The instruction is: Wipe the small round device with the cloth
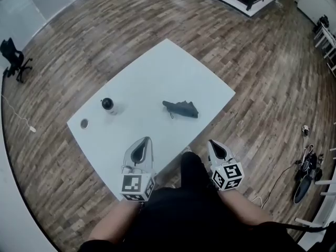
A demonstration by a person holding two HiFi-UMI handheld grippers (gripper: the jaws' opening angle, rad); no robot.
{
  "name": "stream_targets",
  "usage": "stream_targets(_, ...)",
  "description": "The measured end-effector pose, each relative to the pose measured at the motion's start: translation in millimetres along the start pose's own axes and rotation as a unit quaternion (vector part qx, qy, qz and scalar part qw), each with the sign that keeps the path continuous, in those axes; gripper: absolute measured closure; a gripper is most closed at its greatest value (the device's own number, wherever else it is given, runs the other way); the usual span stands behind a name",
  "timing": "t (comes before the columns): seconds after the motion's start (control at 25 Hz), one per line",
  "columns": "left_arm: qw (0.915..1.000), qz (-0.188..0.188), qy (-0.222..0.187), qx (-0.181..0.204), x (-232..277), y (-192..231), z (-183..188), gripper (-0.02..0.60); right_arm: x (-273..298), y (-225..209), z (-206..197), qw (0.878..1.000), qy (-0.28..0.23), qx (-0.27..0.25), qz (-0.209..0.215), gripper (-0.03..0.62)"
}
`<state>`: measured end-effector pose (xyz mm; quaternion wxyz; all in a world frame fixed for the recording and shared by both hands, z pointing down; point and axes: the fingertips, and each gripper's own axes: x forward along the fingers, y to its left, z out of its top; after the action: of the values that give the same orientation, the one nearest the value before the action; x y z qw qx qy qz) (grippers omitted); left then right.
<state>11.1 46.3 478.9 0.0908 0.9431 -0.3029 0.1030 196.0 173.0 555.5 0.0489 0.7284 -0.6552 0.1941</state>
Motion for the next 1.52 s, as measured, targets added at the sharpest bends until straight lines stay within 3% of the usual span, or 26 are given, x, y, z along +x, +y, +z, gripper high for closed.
stream_targets(0.28,0.9934,0.108,0.022,-0.034,33.8,44.9,2.9,0.574,101.8,4.1,32.5,0.990,0.035,-0.055,0.125,0.592)
stream_targets(0.44,0.9830,0.174,0.028,-0.050,48.3,63.7,17.5,0.574,149.9,-0.2,44.8,0.978,0.057,-0.085,0.184,0.592)
stream_targets(0.68,0.9632,0.262,0.014,-0.058,46.9,85.5,28.8,0.575,194.8,1.7,42.8,0.947,0.094,-0.138,0.273,0.592)
stream_targets(0.88,0.9437,0.325,-0.019,-0.056,32.0,98.8,45.6,0.574,212.2,16.7,40.7,0.909,0.105,-0.206,0.346,0.591)
stream_targets(1.0,0.9360,0.347,-0.026,-0.054,15.6,98.6,48.3,0.574,210.4,28.8,34.8,0.887,0.117,-0.239,0.378,0.582)
stream_targets(1.08,0.9314,0.359,-0.025,-0.058,4.4,99.5,41.0,0.574,207.7,33.0,26.8,0.878,0.130,-0.249,0.387,0.503)
stream_targets(1.36,0.9298,0.360,-0.023,-0.074,-1.2,103.9,26.4,0.574,202.8,20.7,-18.8,0.860,0.186,-0.280,0.383,0.420)
stream_targets(1.52,0.9338,0.351,-0.034,-0.061,-9.1,107.4,32.5,0.574,201.4,18.1,-39.7,0.856,0.205,-0.301,0.368,0.388)
